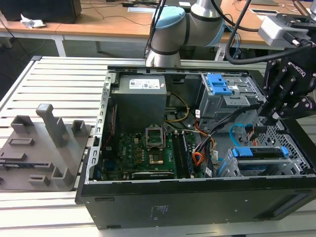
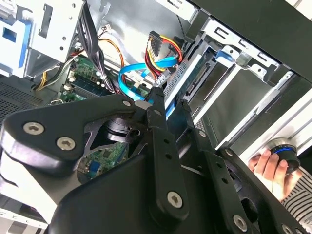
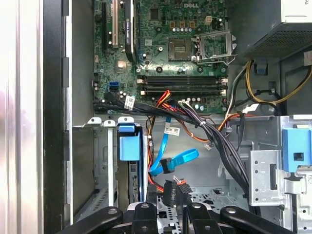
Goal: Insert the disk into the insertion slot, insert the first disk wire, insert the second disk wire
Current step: 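Insert the first disk wire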
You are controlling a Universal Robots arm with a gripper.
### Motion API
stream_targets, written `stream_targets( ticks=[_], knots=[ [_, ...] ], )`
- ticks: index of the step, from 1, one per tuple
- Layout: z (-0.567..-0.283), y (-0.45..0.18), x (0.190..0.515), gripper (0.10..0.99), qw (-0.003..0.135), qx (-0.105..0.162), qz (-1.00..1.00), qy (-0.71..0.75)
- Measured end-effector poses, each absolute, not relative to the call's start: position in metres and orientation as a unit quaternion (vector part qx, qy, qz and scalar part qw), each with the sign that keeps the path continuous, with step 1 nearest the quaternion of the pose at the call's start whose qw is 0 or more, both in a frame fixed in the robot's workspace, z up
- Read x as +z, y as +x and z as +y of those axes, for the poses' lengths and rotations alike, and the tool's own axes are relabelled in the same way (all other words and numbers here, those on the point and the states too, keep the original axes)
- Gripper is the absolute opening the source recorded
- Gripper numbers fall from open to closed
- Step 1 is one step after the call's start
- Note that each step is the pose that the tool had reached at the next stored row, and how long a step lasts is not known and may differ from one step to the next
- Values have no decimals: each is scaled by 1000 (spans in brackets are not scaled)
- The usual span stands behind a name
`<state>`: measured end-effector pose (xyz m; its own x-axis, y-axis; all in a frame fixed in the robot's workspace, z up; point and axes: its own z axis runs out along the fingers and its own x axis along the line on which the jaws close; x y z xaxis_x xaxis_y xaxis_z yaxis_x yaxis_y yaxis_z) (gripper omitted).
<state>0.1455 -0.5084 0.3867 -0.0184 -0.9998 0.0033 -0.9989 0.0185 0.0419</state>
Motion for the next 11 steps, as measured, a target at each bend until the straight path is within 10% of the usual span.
stream_targets(
  ticks=[11],
  knots=[
    [-508,145,378,302,16,-14,-713,700]
  ],
)
